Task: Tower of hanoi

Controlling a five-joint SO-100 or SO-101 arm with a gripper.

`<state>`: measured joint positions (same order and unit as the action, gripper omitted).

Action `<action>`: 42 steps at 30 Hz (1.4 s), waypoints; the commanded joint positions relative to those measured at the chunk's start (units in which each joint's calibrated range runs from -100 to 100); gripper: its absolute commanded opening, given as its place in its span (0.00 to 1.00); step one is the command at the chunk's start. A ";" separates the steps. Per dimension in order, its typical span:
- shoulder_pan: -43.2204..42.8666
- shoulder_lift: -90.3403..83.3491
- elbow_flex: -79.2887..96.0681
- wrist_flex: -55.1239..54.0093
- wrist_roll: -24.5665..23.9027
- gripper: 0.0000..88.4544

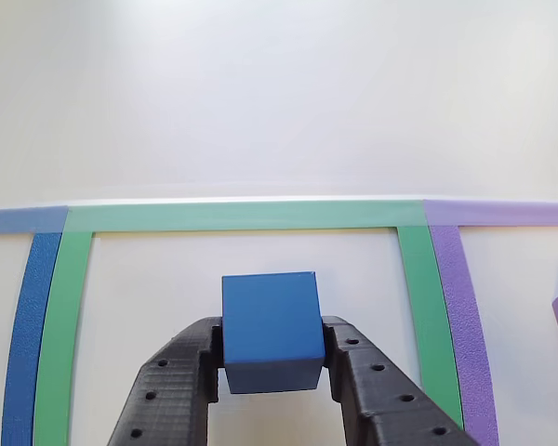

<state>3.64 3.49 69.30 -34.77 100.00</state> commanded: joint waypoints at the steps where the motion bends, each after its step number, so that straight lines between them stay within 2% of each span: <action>1: -0.40 -8.30 -3.11 6.48 0.00 0.01; 9: -0.40 -18.47 -14.83 29.14 0.00 0.01; 20: 1.43 -28.97 -49.99 85.88 0.00 0.01; 27: 1.27 -34.34 -63.81 110.73 0.00 0.01; 36: -1.32 -33.86 -82.62 132.58 0.00 0.01; 42: -5.51 -34.98 -81.98 134.53 0.00 0.01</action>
<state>0.55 -28.12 -11.52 98.33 99.25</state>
